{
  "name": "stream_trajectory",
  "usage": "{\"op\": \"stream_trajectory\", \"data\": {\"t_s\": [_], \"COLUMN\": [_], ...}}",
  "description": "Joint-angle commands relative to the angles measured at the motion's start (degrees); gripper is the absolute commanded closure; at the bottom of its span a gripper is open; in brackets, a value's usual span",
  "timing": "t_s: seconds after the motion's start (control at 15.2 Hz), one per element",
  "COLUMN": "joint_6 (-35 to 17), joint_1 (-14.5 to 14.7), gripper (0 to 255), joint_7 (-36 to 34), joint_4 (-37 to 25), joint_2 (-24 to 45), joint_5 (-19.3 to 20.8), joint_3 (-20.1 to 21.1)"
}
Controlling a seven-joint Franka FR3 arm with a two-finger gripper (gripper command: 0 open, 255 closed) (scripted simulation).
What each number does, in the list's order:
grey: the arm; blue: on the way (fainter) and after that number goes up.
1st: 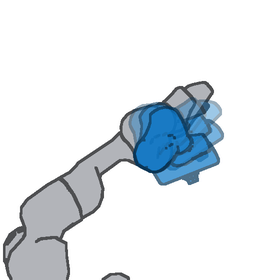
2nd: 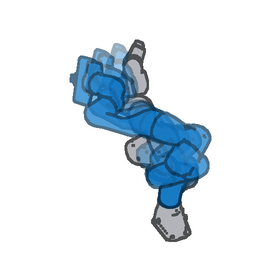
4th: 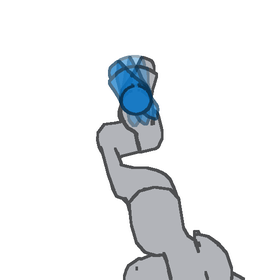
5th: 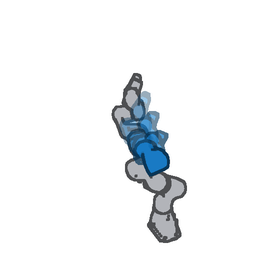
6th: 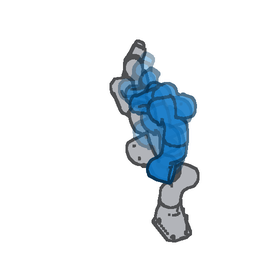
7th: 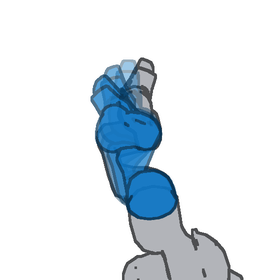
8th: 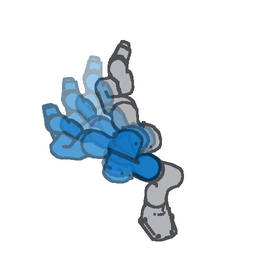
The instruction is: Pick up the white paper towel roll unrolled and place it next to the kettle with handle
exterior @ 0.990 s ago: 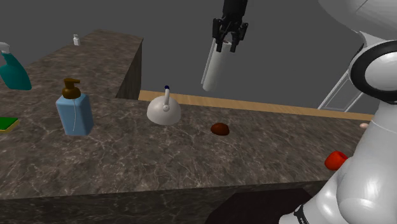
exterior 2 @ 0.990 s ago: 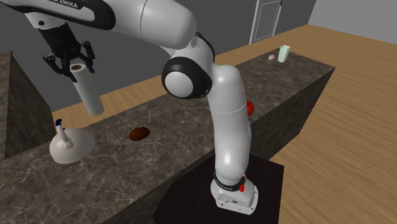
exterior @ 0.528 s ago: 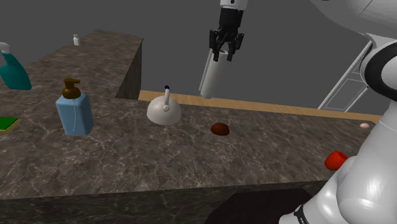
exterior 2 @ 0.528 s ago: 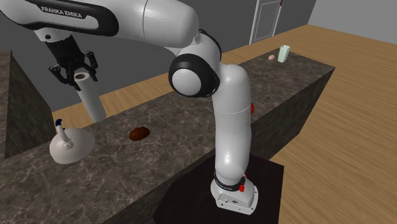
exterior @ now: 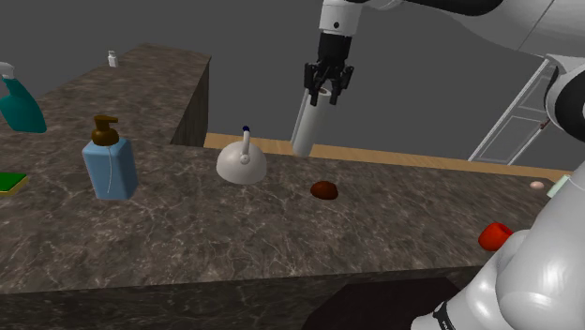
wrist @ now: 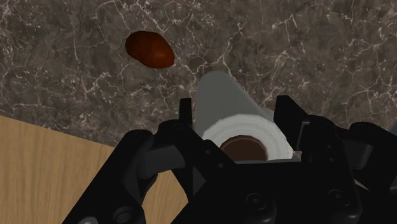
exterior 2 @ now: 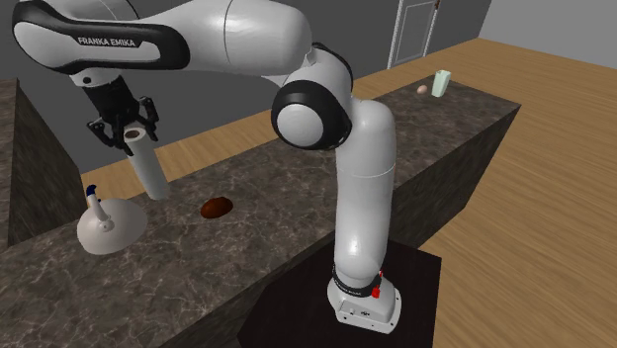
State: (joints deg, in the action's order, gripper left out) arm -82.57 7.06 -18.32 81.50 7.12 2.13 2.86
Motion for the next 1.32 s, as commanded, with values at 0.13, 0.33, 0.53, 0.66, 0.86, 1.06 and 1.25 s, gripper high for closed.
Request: {"op": "stream_trajectory", "data": {"t_s": [0.13,0.33,0.53,0.66,0.86,1.06,1.25], "joint_6": [-3.5,-6.0,-8.4,-10.0,-12.3,-14.6,-16.9], "joint_1": [-0.1,-0.1,-0.1,-0.1,-0.1,-0.1,-0.2], "gripper": [255,255,255,255,255,255,255], "joint_7": [-0.1,-0.1,-0.2,-0.2,-0.3,-0.3,-0.4], "joint_4": [4.2,7.2,10.0,11.7,14.2,16.5,18.7], "joint_2": [-0.8,-1.3,-1.6,-1.8,-1.9,-1.9,-1.8], "joint_5": [0.0,-0.1,-0.1,-0.1,-0.1,-0.1,-0.1], "joint_3": [0.0,0.0,-0.1,-0.1,-0.1,-0.1,-0.1]}}
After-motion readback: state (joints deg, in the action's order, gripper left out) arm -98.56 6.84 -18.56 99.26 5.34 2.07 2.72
